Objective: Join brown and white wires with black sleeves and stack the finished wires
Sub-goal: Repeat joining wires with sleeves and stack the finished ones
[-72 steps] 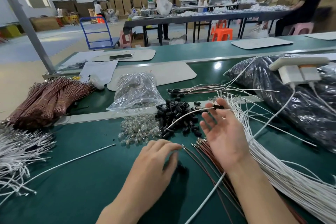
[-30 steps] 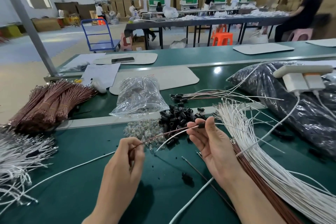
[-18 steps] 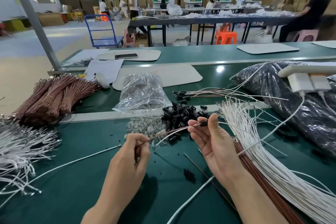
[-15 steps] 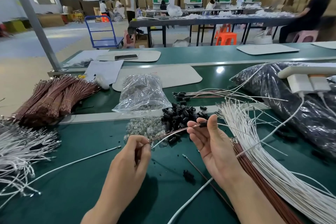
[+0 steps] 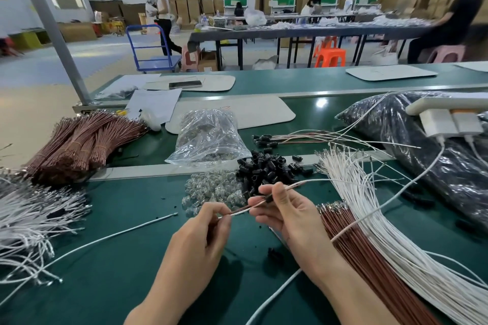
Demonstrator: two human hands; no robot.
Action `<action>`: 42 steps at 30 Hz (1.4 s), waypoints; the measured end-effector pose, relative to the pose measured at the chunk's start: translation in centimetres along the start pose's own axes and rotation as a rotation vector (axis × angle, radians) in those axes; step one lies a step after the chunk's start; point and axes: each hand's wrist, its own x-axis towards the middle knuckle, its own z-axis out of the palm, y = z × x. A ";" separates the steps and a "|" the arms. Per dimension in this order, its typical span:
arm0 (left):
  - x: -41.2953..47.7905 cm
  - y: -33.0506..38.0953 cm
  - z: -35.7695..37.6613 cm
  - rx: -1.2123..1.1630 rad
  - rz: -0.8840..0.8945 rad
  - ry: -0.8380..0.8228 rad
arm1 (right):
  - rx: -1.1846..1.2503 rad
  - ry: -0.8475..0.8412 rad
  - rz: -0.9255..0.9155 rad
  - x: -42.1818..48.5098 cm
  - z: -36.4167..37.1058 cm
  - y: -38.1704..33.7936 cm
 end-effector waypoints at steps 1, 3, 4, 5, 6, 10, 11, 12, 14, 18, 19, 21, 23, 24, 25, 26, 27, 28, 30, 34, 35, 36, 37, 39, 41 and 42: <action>0.0 0.1 0.0 0.011 0.005 0.011 | -0.010 -0.028 0.010 -0.1 0.2 0.2; -0.1 0.2 0.0 0.011 0.004 0.038 | 0.018 -0.085 0.042 -0.3 0.4 0.3; -0.1 0.2 0.0 0.003 0.000 0.052 | 0.043 -0.109 0.059 -0.3 0.4 0.3; -0.1 0.3 0.0 -0.012 -0.004 0.067 | 0.059 -0.122 0.071 -0.3 0.4 0.3; -0.1 0.3 0.0 -0.031 -0.007 0.078 | 0.064 -0.120 0.074 -0.3 0.2 0.3; 0.2 0.2 -0.4 -0.036 -0.032 0.097 | 0.097 -0.030 0.038 0.2 -0.2 0.2; 0.2 0.0 -0.6 -0.044 -0.039 0.103 | 0.119 -0.003 0.026 0.4 -0.4 0.0; 0.3 -0.2 -0.7 -0.059 -0.042 0.118 | 0.137 0.016 0.018 0.5 -0.5 -0.1; 0.5 -0.3 -0.8 -0.072 -0.040 0.151 | 0.155 0.027 0.020 0.5 -0.6 -0.3; 0.7 0.2 -0.3 -0.010 0.021 0.152 | 0.112 -0.032 0.050 0.1 0.3 0.2; 0.6 0.2 -0.2 -0.011 0.013 0.133 | 0.098 -0.054 0.055 0.0 0.4 0.3; 0.5 0.0 -0.2 -0.052 -0.040 0.062 | 0.091 -0.079 0.058 -0.2 0.6 0.2; 0.2 -0.4 -0.1 -0.050 -0.044 -0.010 | 0.105 -0.081 0.050 -0.3 0.5 0.1; 0.1 -0.5 0.0 -0.042 -0.031 -0.025 | 0.114 -0.083 0.041 -0.3 0.4 0.0; 0.0 -0.4 0.1 -0.053 -0.022 -0.025 | 0.124 -0.092 0.034 -0.3 0.4 -0.1; 0.0 -0.3 0.1 -0.088 -0.019 -0.017 | 0.137 -0.108 0.027 -0.3 0.4 -0.2; 0.1 -0.2 0.1 -0.136 -0.021 -0.010 | 0.147 -0.126 0.020 -0.4 0.4 -0.2; 0.1 0.0 0.0 -0.187 -0.032 -0.009 | 0.154 -0.142 0.014 -0.4 0.3 -0.3; 0.3 0.2 0.0 -0.279 -0.067 -0.022 | 0.164 -0.164 0.018 -0.4 0.2 -0.5; 0.4 0.6 0.2 -0.380 -0.094 -0.070 | 0.074 -0.213 0.053 -0.4 0.2 -0.4; 0.4 0.7 0.2 -0.389 -0.092 -0.077 | 0.025 -0.237 0.068 -0.5 0.3 -0.2; 0.3 0.9 0.3 -0.398 -0.093 -0.076 | -0.018 -0.254 0.082 -0.6 0.4 0.0; 0.3 1.0 0.4 -0.406 -0.099 -0.070 | -0.048 -0.257 0.086 -0.6 0.5 0.3; 0.2 1.1 0.5 -0.419 -0.113 -0.057 | -0.085 -0.211 0.056 -0.5 0.5 0.6; 0.2 1.1 0.5 -0.406 -0.116 -0.052 | -0.096 -0.128 0.016 -0.3 0.3 0.7; 0.2 1.0 0.5 -0.386 -0.115 -0.050 | -0.083 -0.093 0.003 -0.2 0.2 0.6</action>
